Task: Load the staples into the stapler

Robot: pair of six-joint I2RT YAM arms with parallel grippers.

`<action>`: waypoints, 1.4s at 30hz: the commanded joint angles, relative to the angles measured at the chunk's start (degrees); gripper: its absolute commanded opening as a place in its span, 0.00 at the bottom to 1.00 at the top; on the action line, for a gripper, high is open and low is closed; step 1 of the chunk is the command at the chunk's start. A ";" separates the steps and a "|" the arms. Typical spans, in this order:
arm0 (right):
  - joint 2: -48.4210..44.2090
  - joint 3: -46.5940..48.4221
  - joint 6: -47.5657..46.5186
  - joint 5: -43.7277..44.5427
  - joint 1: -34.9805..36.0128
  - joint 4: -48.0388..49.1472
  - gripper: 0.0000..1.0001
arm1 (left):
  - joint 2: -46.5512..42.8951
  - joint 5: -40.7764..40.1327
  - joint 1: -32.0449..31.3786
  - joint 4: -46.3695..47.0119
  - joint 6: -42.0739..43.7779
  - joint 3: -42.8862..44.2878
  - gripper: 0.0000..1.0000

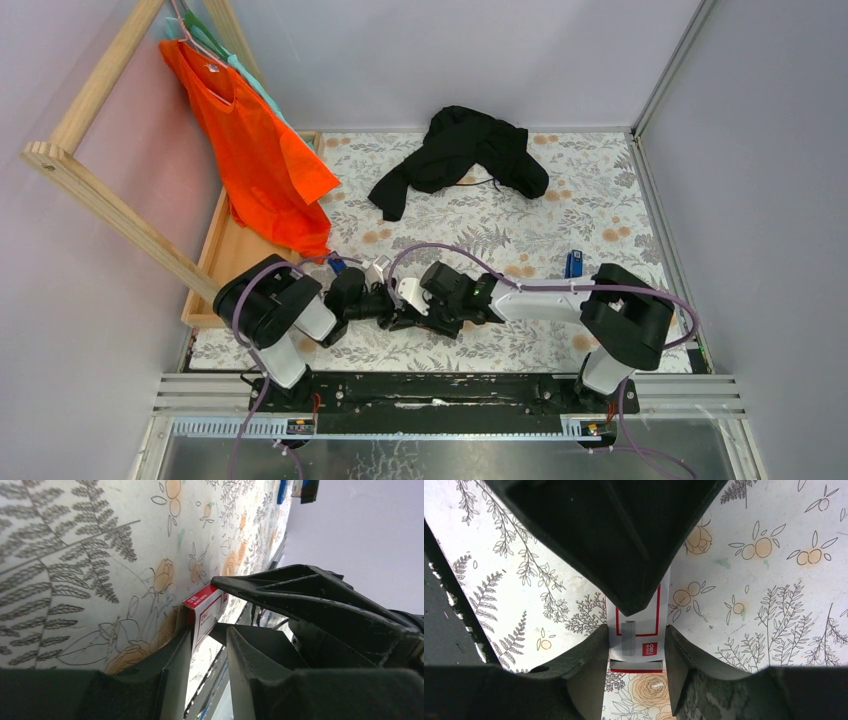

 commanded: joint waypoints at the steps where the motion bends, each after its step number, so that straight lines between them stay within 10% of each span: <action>1: -2.50 -2.58 -2.32 0.79 0.54 3.95 0.48 | 2.44 5.90 -0.35 15.34 -5.77 -1.23 0.38; 29: -7.86 -0.75 -5.23 -1.45 0.54 8.45 0.49 | -5.10 5.84 -0.39 9.22 -5.08 -0.33 0.46; 42: -8.17 -0.91 -6.04 0.69 0.55 8.10 0.46 | -14.70 0.99 0.13 -11.86 4.56 2.38 0.61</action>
